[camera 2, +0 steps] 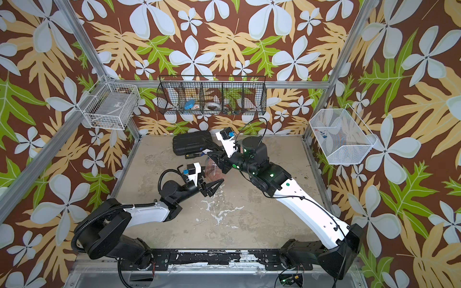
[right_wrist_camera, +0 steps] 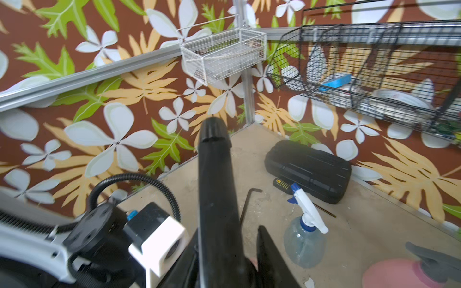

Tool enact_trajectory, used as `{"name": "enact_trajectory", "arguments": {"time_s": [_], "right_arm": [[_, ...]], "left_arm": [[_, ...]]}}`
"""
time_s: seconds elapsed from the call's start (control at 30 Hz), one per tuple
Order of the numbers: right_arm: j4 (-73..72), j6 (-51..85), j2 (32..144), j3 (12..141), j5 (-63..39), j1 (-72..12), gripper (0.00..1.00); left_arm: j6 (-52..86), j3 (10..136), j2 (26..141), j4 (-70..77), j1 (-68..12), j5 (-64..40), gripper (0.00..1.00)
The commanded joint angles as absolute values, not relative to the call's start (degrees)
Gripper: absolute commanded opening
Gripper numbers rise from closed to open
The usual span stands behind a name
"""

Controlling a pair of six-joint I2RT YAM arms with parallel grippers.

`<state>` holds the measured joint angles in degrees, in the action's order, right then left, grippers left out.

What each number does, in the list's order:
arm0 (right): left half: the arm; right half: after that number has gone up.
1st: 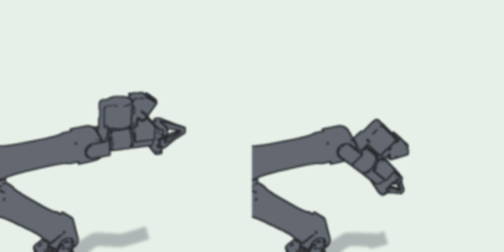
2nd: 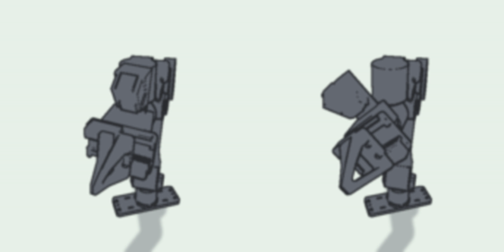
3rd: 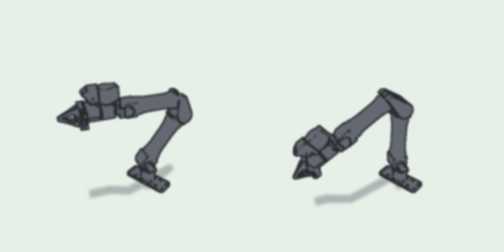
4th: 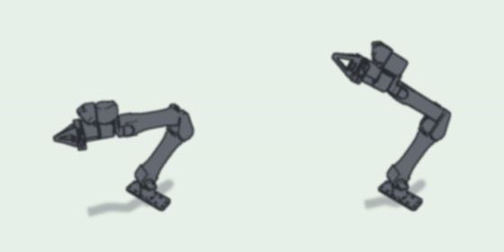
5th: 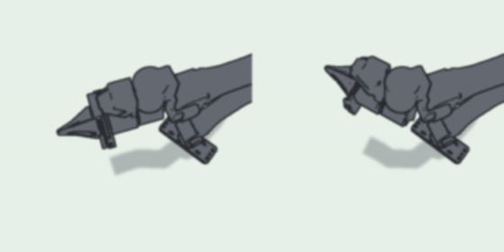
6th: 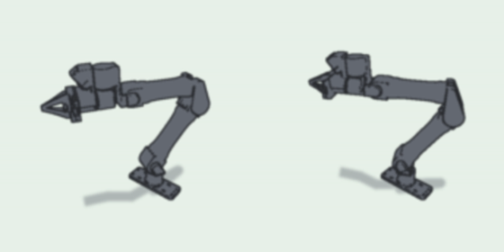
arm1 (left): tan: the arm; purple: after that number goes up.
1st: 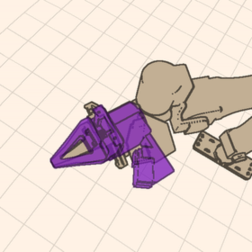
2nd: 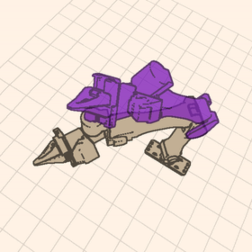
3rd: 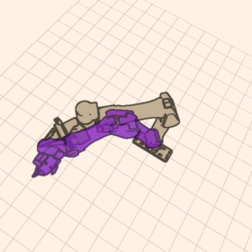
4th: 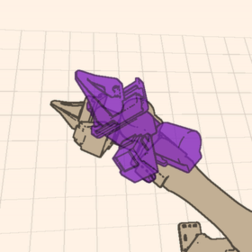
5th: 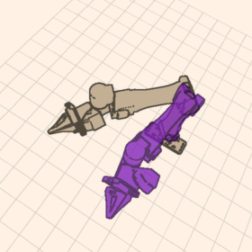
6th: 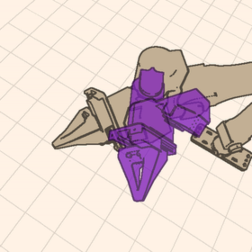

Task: Attach spray nozzles to spray bottles
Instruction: Screw the spray nozzle on the spray bottle.

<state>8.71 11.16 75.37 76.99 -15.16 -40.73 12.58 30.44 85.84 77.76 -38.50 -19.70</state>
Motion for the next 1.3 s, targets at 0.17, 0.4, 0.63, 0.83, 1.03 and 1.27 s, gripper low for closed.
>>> {"name": "enact_trajectory", "arguments": {"time_s": [0.17, 0.4, 0.63, 0.83, 1.03, 1.27], "right_arm": [[27.24, 35.07, 80.86, 80.77, 18.07, -51.54, 0.0], [32.5, 41.19, 86.1, 84.97, 29.66, -56.42, 0.0], [31.54, 31.21, 84.72, 87.34, 29.17, -56.42, 0.22], [28.85, 17.78, 78.35, 88.29, 17.96, -56.27, 0.71], [31.03, 11.5, 71.71, 88.12, 5.42, -51.83, 0.78], [25.21, 11.85, 67.96, 88.79, -20.88, -36.16, 0.81]], "left_arm": [[4.34, 31.9, 85.75, 90.52, -42.07, 4.81, 0.57], [2.9, 30.95, 86.91, 92.31, -43.51, 7.7, 0.57], [2.55, 29.63, 86.56, 91.43, -43.51, 2.01, 0.58], [2.79, 27.98, 87.63, 91.2, -43.51, -1.32, 0.62], [3.18, 26.92, 87.55, 89.93, -42.69, -5.45, 0.62], [14.57, 26.53, 88.07, 94.25, -38.02, -25.04, 0.63]]}}
